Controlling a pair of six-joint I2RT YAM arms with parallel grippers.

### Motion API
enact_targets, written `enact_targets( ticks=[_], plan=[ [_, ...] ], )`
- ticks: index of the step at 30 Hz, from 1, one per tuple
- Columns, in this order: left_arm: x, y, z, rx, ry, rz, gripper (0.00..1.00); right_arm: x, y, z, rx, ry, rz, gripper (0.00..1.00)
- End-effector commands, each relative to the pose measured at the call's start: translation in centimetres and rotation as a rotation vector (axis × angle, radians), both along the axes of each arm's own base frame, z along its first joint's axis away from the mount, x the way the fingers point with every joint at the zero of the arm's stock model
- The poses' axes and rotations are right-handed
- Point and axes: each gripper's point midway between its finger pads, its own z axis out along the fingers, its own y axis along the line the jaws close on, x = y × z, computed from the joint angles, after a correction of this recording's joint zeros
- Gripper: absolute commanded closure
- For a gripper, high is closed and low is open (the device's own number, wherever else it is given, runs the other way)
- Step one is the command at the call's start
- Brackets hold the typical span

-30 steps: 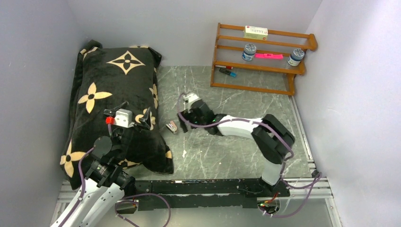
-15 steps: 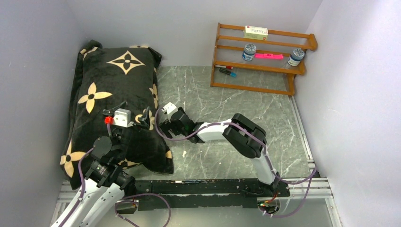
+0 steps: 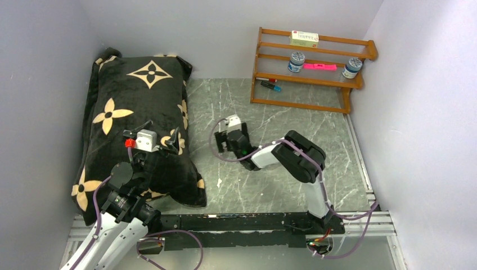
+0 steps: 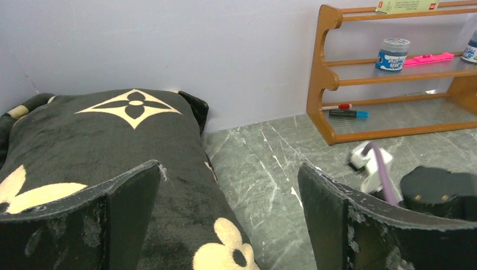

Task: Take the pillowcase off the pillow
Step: Move the distractor to the center of the board, then move the pillow to the center of the board.

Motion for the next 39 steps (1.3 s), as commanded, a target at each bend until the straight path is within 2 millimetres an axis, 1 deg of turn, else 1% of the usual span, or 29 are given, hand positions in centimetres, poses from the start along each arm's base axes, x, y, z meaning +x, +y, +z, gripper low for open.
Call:
enact_targets(
  ticks=[1,5,6,8,9,11,13,15,16,18,19,20,22,23,24,26,27,28,30,32,33,36,39],
  plan=[
    [-0.4,0.0,2.0,-0.015,-0.052,-0.015,0.03,0.0,-9.8,-4.2,-0.122,0.110,-0.217,0.00],
    [-0.3,-0.3,1.8,-0.008,-0.046,-0.023,0.03,-0.3,-15.2,-3.1,-0.101,0.120,-0.325,0.00],
    [-0.2,-0.3,1.7,-0.006,-0.044,-0.022,0.03,-0.5,-16.7,-2.9,-0.081,0.132,-0.375,0.00],
    [-0.1,-0.4,1.6,-0.004,-0.039,-0.026,0.03,-0.8,-18.2,-2.5,0.005,0.175,-0.414,0.00],
    [0.0,-0.5,1.5,-0.001,-0.035,-0.025,0.03,-1.0,-19.1,-2.3,0.019,0.189,-0.460,0.00],
    [0.1,-0.5,1.3,0.003,-0.026,-0.025,0.03,-0.9,-20.4,-1.9,-0.004,0.202,-0.528,0.00],
    [0.3,-0.6,1.1,0.005,-0.016,-0.022,0.03,-0.5,-22.2,-1.3,-0.040,0.210,-0.608,0.00],
    [0.6,-0.6,0.9,0.004,-0.006,-0.015,0.03,-0.3,-23.9,-0.7,-0.025,0.216,-0.659,0.00],
    [0.8,-0.5,0.8,0.001,0.004,-0.007,0.03,-0.3,-24.1,-0.3,-0.007,0.215,-0.656,0.00],
    [1.5,-0.3,0.5,-0.010,0.040,0.023,0.03,-0.3,-23.8,1.4,0.032,0.180,-0.621,0.00],
    [2.1,-0.2,0.2,-0.007,0.070,0.046,0.03,-0.2,-23.4,2.4,0.055,0.165,-0.591,0.00],
    [2.7,0.0,0.0,-0.002,0.112,0.076,0.03,0.1,-22.7,4.1,0.089,0.136,-0.549,0.00],
    [4.3,0.6,-0.9,0.028,0.226,0.160,0.03,0.4,-21.4,6.7,0.123,0.095,-0.462,0.00],
    [4.9,1.3,-1.5,0.061,0.298,0.220,0.03,0.5,-20.7,8.0,0.141,0.077,-0.419,0.00],
    [5.6,1.5,-1.7,0.091,0.354,0.263,0.03,0.5,-20.1,9.3,0.153,0.056,-0.371,0.00],
    [7.0,1.9,-2.0,0.162,0.471,0.343,0.03,0.1,-19.2,11.6,0.189,0.015,-0.303,0.00],
    [7.9,1.8,-3.2,0.222,0.557,0.379,0.03,-0.1,-18.9,12.6,0.206,-0.003,-0.273,0.00],
    [8.5,1.8,-3.1,0.259,0.602,0.401,0.03,-0.5,-18.8,13.4,0.221,-0.019,-0.256,0.00],
    [9.6,1.6,-3.4,0.345,0.669,0.417,0.03,-1.1,-18.6,14.6,0.240,-0.043,-0.219,0.00],
    [10.4,1.8,-4.4,0.397,0.716,0.442,0.02,-2.0,-18.4,15.9,0.259,-0.077,-0.177,0.00],
    [10.8,2.0,-4.8,0.395,0.745,0.445,0.02,-2.4,-18.4,16.6,0.269,-0.105,-0.156,0.00],
    [11.8,3.0,-6.1,0.371,0.824,0.449,0.02,-4.0,-18.8,17.8,0.289,-0.173,-0.111,0.00],
    [12.2,4.3,-7.0,0.340,0.883,0.531,0.02,-4.9,-19.4,19.0,0.284,-0.222,-0.102,0.00]
  ],
)
